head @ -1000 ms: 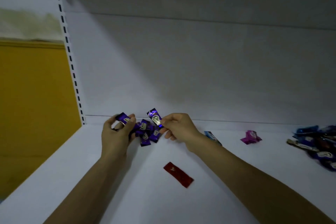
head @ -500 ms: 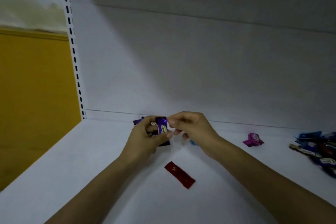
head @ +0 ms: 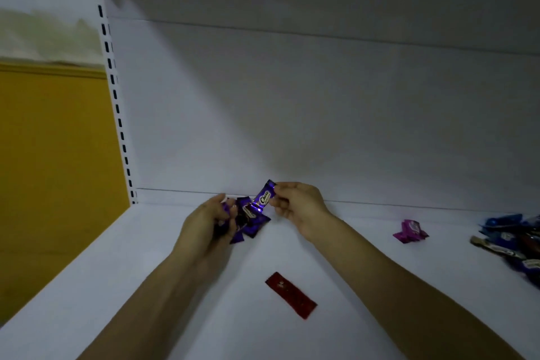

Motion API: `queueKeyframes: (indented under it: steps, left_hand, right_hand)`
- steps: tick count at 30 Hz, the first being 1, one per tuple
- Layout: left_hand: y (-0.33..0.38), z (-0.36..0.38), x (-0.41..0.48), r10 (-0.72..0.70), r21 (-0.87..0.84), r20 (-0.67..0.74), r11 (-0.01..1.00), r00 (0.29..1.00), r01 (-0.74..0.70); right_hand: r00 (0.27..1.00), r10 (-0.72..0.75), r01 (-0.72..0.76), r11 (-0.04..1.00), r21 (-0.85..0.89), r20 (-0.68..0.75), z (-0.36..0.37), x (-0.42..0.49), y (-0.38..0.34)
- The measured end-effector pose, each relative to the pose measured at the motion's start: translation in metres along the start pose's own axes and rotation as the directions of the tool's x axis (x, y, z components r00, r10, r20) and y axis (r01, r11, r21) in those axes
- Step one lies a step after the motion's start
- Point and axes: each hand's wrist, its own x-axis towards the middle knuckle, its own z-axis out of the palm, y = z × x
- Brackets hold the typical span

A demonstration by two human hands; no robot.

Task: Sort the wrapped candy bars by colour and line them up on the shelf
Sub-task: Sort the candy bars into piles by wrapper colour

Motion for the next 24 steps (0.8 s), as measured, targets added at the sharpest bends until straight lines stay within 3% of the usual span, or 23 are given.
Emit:
queueKeyframes:
  steps: [5, 8, 10, 11, 13, 15, 16, 17, 18, 20, 21, 22, 24]
  left_hand:
    - [0.011, -0.008, 0.000, 0.060, -0.122, -0.021, 0.991, 0.998, -0.063]
    - [0.008, -0.007, 0.000, 0.098, -0.088, 0.054, 0.992, 0.994, -0.093]
    - [0.004, -0.005, 0.000, 0.139, 0.044, 0.129, 0.988, 0.982, -0.145]
    - [0.002, -0.004, -0.001, 0.202, 0.199, 0.172, 0.951, 0.964, -0.235]
    - [-0.005, -0.002, -0.007, 0.355, 0.489, 0.341, 0.724, 0.870, -0.487]
    - [-0.011, 0.000, -0.011, 0.391, 0.590, 0.498, 0.501, 0.774, -0.633]
    - [-0.014, 0.000, -0.011, 0.372, 0.603, 0.532, 0.464, 0.761, -0.648]
    - [-0.017, 0.000, -0.011, 0.348, 0.603, 0.539, 0.476, 0.767, -0.640]
    - [-0.017, 0.001, -0.012, 0.326, 0.586, 0.506, 0.550, 0.799, -0.595]
    - [-0.016, 0.002, -0.012, 0.287, 0.471, 0.370, 0.762, 0.884, -0.445]
    - [-0.013, 0.001, -0.010, 0.263, 0.381, 0.305, 0.847, 0.915, -0.371]
    - [-0.011, 0.000, -0.008, 0.245, 0.300, 0.258, 0.899, 0.935, -0.319]
    - [-0.004, -0.003, -0.005, 0.232, 0.190, 0.182, 0.945, 0.956, -0.265]
  right_hand:
    - [0.998, 0.054, -0.053, 0.997, -0.052, 0.018, 0.020, 0.010, 0.012]
    - [0.993, -0.114, 0.108, 0.965, -0.240, -0.009, 0.016, 0.001, 0.014]
    - [0.978, -0.196, 0.207, 0.940, -0.270, 0.066, 0.012, -0.012, 0.012]
    - [0.968, -0.215, 0.243, 0.930, -0.276, 0.130, 0.010, -0.019, 0.011]
    - [0.939, -0.234, 0.305, 0.905, -0.295, 0.253, 0.006, -0.031, 0.008]
    - [0.925, -0.235, 0.327, 0.894, -0.307, 0.299, 0.001, -0.035, 0.006]
    - [0.928, -0.231, 0.320, 0.897, -0.306, 0.292, -0.002, -0.035, 0.005]
    - [0.936, -0.224, 0.300, 0.910, -0.286, 0.272, -0.005, -0.033, 0.005]
    - [0.948, -0.218, 0.274, 0.930, -0.246, 0.233, -0.007, -0.029, 0.007]
    - [0.967, -0.227, 0.244, 0.955, -0.171, 0.115, -0.011, -0.021, 0.011]
    - [0.961, -0.271, 0.277, 0.936, -0.216, 0.056, -0.013, -0.017, 0.015]
    - [0.934, -0.358, 0.342, 0.871, -0.352, 0.021, -0.017, -0.013, 0.021]
    - [0.845, -0.527, 0.461, 0.625, -0.630, 0.095, -0.023, -0.009, 0.035]
